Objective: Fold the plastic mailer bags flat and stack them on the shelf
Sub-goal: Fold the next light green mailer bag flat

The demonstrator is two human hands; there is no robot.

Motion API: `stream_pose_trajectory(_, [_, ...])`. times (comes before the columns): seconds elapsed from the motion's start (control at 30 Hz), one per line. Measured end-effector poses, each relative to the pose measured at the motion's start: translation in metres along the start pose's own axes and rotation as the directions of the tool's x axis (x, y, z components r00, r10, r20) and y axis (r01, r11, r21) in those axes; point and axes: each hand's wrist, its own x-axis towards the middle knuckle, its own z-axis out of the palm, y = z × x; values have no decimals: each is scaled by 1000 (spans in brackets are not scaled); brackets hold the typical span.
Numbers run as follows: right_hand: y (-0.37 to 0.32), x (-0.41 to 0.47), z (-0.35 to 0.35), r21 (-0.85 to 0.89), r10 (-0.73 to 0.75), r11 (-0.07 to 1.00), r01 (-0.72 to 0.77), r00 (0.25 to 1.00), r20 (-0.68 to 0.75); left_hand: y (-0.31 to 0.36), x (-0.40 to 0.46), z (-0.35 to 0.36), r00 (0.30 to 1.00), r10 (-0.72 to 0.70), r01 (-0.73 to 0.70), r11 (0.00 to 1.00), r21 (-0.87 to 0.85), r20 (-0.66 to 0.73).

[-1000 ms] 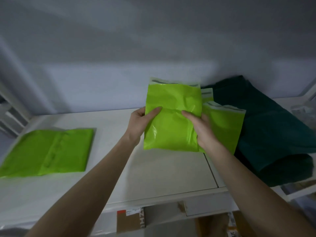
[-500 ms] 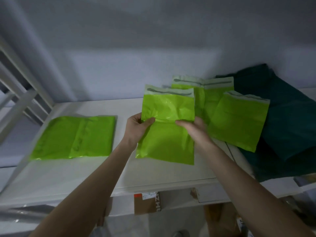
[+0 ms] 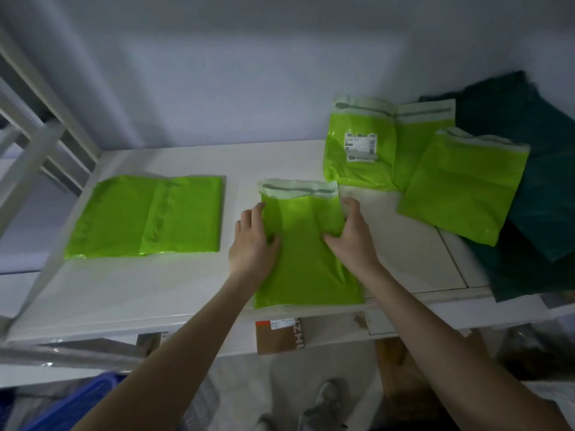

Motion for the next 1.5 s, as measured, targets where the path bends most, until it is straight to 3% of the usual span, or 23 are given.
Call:
stream_pose_trajectory(0.13, [0,2,2,-387,-85,920,65,996,-35,0,1,2,997,29,-19,991,136,-71])
stream_pose_trajectory(0.2, [-5,-1,3,-457,-193,879,139,979,-74,2,1,0,991,81,-66,988,141,-106])
stream_pose_trajectory(0.27, [-9,-9,9,-464,-320,851,244,943,-92,4,-3,-2,974,178,-161,980,119,-143])
stream_pose_trajectory(0.37, [-13,-27,24,-485,-393,795,364,919,47,10,-13,2,959,275,-275,961,16,-64])
stream_pose_trajectory(0.53, [0,-44,36,-501,-342,755,422,906,247,-2,-24,24,922,337,-369,913,172,192])
stream_pose_trajectory(0.83, [1,-47,31,-523,-262,739,425,896,358,-2,-32,19,922,270,-318,937,142,278])
stream_pose_trajectory(1.0, [0,-54,31,-515,-272,740,432,893,358,-13,-37,20,886,333,-422,869,260,323])
stream_pose_trajectory(1.1, [-1,-60,31,-494,-247,764,416,895,371,-14,-42,18,895,306,-398,877,268,325])
stream_pose_trajectory(1.2, [-4,-57,22,-332,-185,895,300,924,335,-2,-41,10,928,208,-275,943,190,309])
stream_pose_trajectory(1.3, [-7,-45,9,-138,-173,969,203,965,199,6,-26,-1,983,121,-135,986,98,136])
stream_pose_trajectory(1.4, [-8,-20,7,-211,-278,935,286,958,70,9,-2,-3,989,148,-149,986,81,18])
stream_pose_trajectory(1.5, [-14,4,16,-361,-352,858,365,930,103,13,20,3,960,274,-279,951,130,54])
